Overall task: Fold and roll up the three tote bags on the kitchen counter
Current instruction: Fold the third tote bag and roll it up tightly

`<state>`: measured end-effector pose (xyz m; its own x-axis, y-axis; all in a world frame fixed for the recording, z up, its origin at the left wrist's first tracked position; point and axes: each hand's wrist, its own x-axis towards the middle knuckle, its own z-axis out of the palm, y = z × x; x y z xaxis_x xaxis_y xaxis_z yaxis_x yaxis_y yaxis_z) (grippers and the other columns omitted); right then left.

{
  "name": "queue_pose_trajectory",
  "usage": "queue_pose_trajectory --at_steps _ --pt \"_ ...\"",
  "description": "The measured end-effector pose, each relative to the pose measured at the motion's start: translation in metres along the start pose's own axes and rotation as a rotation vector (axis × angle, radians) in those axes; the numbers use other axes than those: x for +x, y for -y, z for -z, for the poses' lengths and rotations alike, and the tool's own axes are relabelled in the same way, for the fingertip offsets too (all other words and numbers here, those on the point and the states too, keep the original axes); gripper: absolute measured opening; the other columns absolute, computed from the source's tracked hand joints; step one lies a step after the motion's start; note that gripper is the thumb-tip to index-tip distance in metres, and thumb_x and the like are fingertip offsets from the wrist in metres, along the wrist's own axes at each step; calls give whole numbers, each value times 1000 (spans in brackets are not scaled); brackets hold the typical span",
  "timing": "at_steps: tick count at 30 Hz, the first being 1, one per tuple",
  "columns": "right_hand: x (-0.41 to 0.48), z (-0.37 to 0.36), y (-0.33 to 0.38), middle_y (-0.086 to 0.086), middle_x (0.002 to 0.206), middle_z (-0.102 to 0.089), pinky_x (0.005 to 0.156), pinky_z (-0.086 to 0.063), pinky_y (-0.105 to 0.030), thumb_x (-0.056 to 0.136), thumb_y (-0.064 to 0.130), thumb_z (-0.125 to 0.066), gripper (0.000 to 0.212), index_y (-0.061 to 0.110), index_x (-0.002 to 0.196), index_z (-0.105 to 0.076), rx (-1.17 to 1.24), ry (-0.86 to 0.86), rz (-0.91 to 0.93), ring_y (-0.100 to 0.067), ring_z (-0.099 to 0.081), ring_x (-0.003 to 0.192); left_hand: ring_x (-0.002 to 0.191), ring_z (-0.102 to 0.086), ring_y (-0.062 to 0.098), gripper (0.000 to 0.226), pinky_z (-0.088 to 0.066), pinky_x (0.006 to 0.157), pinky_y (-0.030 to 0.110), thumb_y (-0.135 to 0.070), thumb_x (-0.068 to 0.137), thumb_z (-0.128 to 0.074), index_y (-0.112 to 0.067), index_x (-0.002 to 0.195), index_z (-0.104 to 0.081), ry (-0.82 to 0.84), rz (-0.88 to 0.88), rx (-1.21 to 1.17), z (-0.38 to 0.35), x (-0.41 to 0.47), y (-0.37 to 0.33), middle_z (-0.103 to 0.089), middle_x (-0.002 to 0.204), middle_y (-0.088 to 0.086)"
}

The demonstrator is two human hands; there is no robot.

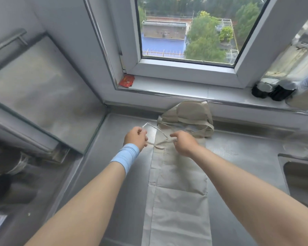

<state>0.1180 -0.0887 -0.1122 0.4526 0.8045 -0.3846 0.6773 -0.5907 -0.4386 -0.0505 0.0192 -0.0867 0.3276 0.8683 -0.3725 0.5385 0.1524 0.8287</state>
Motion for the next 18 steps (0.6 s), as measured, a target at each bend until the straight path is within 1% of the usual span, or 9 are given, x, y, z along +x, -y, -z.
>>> queue_pose_trajectory --at_steps 1,3,5,6,9,12,14,15,18 --pt "4 -4 1 -2 148 -48 107 -41 -34 92 5 -45 56 24 144 -47 -78 31 42 -24 -46 134 48 -52 18 17 -45 54 25 -18 94 -48 -14 84 -60 -1 -17 -21 4 1 -1 -61 66 1" --pt "13 -13 6 -6 151 -41 104 -42 -36 91 1 -42 66 24 151 -34 -195 101 89 -29 -47 133 48 -54 16 23 -43 53 22 -16 94 -46 -16 79 -63 11 -43 -33 11 4 -1 -62 67 0" --pt "18 -20 8 -14 146 -41 98 -44 -40 91 2 -38 64 21 152 -31 -268 133 78 -36 -51 126 50 -56 13 25 -43 54 21 -16 94 -48 -18 78 -67 25 -65 -12 15 6 -3 -64 68 -3" --pt "18 -22 8 -16 143 -42 96 -45 -41 92 2 -38 60 19 149 -33 -291 133 64 -37 -52 124 54 -57 13 24 -43 57 21 -16 93 -50 -19 80 -70 25 -84 24 17 7 -4 -64 70 -5" --pt "13 -15 2 -15 129 -49 91 -46 -38 92 6 -43 40 14 130 -55 -324 93 59 -35 -57 117 70 -56 15 21 -43 70 21 -23 92 -55 -20 92 -76 3 -126 176 18 7 -10 -63 77 -4" --pt "2 0 -10 -8 113 -58 80 -44 -31 86 15 -50 27 21 102 -71 -202 -57 72 -30 -60 109 71 -60 18 19 -47 74 22 -23 92 -57 -23 96 -76 58 -83 217 7 7 -15 -70 87 1" --pt "-10 11 -19 -5 96 -65 72 -43 -32 78 18 -47 23 19 82 -70 -47 -219 113 -31 -61 97 82 -66 30 18 -54 84 32 -21 90 -59 -24 93 -77 170 -69 237 -8 9 -13 -74 93 8" --pt "-16 16 -23 -6 85 -65 68 -43 -33 74 19 -44 23 17 74 -66 24 -290 146 -33 -61 88 84 -67 32 17 -55 87 36 -21 89 -60 -24 92 -77 246 -57 276 -17 9 -11 -73 91 10" --pt "-30 29 -36 -5 66 -60 60 -45 -36 67 17 -39 19 12 64 -57 125 -399 196 -33 -56 71 64 -60 18 14 -55 80 31 -17 86 -64 -21 93 -76 490 -7 422 -52 -6 -13 -71 83 5"
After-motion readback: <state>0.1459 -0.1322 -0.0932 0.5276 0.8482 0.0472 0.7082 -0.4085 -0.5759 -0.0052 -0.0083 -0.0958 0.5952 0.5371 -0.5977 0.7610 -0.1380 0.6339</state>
